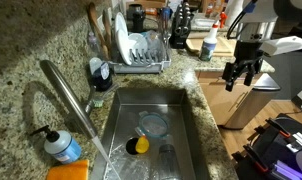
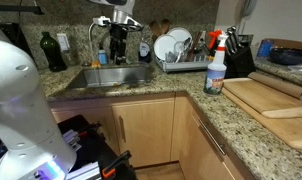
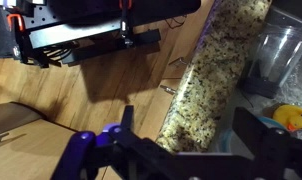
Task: Pick up the white bottle from the countertop and move it to the right.
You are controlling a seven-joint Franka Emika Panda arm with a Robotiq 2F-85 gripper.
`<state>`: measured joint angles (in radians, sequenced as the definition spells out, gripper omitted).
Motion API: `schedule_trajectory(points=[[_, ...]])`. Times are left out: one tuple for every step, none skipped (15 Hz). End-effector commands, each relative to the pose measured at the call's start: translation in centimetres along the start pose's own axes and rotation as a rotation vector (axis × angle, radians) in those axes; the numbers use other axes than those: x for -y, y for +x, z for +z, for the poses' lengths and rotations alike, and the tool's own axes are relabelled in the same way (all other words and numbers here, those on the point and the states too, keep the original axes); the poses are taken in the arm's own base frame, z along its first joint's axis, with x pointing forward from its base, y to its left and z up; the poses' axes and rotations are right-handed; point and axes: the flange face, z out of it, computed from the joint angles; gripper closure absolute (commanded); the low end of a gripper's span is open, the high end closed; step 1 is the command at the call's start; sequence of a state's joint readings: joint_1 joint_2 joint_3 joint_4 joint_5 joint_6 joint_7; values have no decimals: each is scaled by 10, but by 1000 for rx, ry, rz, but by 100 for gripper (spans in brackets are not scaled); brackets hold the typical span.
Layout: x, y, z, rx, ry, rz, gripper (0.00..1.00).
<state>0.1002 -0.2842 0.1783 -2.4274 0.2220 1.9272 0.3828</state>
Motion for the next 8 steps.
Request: schedule_trajectory(points=[[0, 0, -1, 1, -1, 0, 0], [-14, 19, 5, -21, 4, 147, 0], [-27, 33, 11, -53, 5, 178, 0], [-40, 43, 17, -103, -9, 220, 0], [-51, 52, 22, -146, -22, 260, 0], [-63, 60, 26, -190, -45, 302, 0], [-73, 64, 29, -234, -68, 334, 0], [-84, 69, 30, -279, -85, 373, 0]])
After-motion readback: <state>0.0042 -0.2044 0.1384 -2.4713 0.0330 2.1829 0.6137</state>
